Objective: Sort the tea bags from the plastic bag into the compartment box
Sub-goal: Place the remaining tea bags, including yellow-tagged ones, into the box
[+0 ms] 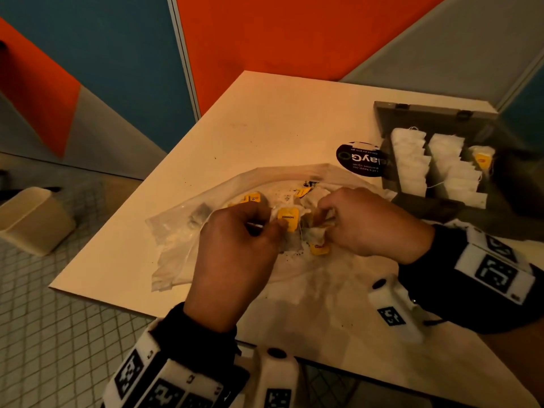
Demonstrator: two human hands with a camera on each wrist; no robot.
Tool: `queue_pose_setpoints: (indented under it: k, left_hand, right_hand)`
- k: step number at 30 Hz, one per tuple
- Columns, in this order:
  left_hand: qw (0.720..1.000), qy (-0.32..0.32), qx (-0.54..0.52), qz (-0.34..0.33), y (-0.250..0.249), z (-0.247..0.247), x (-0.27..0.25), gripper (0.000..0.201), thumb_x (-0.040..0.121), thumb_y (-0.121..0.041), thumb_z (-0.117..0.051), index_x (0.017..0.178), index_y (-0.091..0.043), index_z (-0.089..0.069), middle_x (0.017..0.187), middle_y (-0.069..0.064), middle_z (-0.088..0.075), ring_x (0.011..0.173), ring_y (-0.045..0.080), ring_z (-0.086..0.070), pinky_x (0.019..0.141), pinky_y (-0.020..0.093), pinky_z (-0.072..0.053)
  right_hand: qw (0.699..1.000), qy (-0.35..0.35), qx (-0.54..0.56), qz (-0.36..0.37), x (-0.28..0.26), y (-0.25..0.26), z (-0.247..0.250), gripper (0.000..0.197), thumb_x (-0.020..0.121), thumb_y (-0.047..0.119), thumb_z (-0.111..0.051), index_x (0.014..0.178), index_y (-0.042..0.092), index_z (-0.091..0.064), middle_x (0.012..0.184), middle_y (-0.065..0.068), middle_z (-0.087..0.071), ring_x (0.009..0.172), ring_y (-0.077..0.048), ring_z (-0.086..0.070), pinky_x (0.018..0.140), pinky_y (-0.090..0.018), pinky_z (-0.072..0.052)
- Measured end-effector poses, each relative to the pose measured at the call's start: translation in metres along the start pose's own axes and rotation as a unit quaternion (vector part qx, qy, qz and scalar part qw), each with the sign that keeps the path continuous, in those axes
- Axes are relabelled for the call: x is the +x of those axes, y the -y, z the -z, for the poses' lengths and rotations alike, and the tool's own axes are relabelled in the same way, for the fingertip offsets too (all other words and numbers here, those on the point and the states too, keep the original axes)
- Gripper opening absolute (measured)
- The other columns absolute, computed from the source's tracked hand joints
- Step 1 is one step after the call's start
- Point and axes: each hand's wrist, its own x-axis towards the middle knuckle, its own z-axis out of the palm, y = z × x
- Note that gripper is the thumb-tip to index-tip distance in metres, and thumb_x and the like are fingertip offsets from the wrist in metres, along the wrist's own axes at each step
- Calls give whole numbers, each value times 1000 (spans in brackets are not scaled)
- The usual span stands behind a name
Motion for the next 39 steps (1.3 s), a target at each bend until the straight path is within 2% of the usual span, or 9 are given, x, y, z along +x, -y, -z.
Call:
queue_pose_setpoints:
  k: [4, 8, 11, 15, 18, 23, 26, 33, 39]
  left_hand:
    - [1000, -5, -7, 8, -3, 1, -2, 13, 84, -28, -70, 75, -21, -75, 65, -1, -71, 61, 14, -65, 65, 36, -54]
    - [1000, -7, -9, 7, -4, -1, -2, 20, 86, -28, -69, 74, -13, -73, 67, 13, -66, 59, 29, -57, 62, 42, -50]
    - [1000, -5, -5, 14, -3, -3, -1, 22, 87, -28, -68, 74, -11, -72, 65, 15, -63, 51, 19, -48, 58, 42, -48]
    - [1000, -13, -9, 5, 1, -4, 0, 23, 87, -28, -67, 74, -11, -71, 62, 14, -61, 48, 15, -45, 56, 43, -48]
    - [1000, -13, -15, -6, 4, -6, 1, 21, 88, -29, -67, 72, -14, -72, 63, 9, -65, 51, 16, -52, 60, 44, -51]
    - [999, 6, -29, -25, 3, -9, -3, 19, 85, -18, -71, 67, -22, -69, 63, -3, -70, 62, 14, -65, 63, 32, -53]
    - [997, 17, -64, -31, -1, -12, -4, 13, 84, -10, -72, 77, -22, -71, 66, -4, -72, 58, 5, -64, 56, 20, -50]
    - [989, 37, -141, -25, -9, -15, -7, 22, 81, -4, -74, 89, -23, -67, 69, -2, -75, 65, 11, -70, 59, 26, -57]
    - [985, 35, -171, -2, -10, -17, -8, 21, 79, -8, -77, 88, -24, -67, 66, -4, -73, 64, 14, -70, 60, 25, -55]
  right_hand:
    - [997, -33, 58, -26, -3, -1, 5, 19, 84, 18, -63, 93, 26, -77, 98, 3, -71, 89, -17, -65, 80, -34, -56]
    - [983, -65, 169, -35, -6, -6, 4, 19, 89, 22, -62, 81, 16, -78, 64, 0, -69, 63, -15, -66, 67, -33, -56]
    - [956, -104, 273, -39, -9, -9, -5, 8, 84, 17, -72, 80, 20, -78, 71, 5, -71, 53, -1, -64, 54, -22, -51]
    - [917, -95, 385, -31, -22, -11, -8, 19, 79, 5, -76, 88, 22, -73, 79, 0, -74, 60, -2, -63, 57, -19, -48]
    - [881, -57, 468, -20, -36, -10, -1, 28, 78, 2, -75, 96, 22, -71, 82, -6, -74, 58, -6, -59, 50, -18, -43]
    - [804, 27, 594, -2, -48, -7, 3, 31, 67, 2, -72, 98, 7, -71, 84, -14, -69, 54, -12, -52, 49, -27, -33]
    - [791, 22, 611, -19, -46, -2, 0, 26, 70, -1, -73, 94, 7, -70, 82, -12, -70, 52, -11, -51, 49, -28, -30]
    - [776, -83, 624, -43, -44, 9, -7, 20, 76, -2, -74, 90, 12, -70, 82, -6, -75, 51, -1, -60, 41, -12, -40]
    - [781, -164, 602, -31, -44, 9, -14, 22, 74, -2, -77, 90, 13, -72, 85, -4, -76, 69, -7, -68, 50, -11, -45]
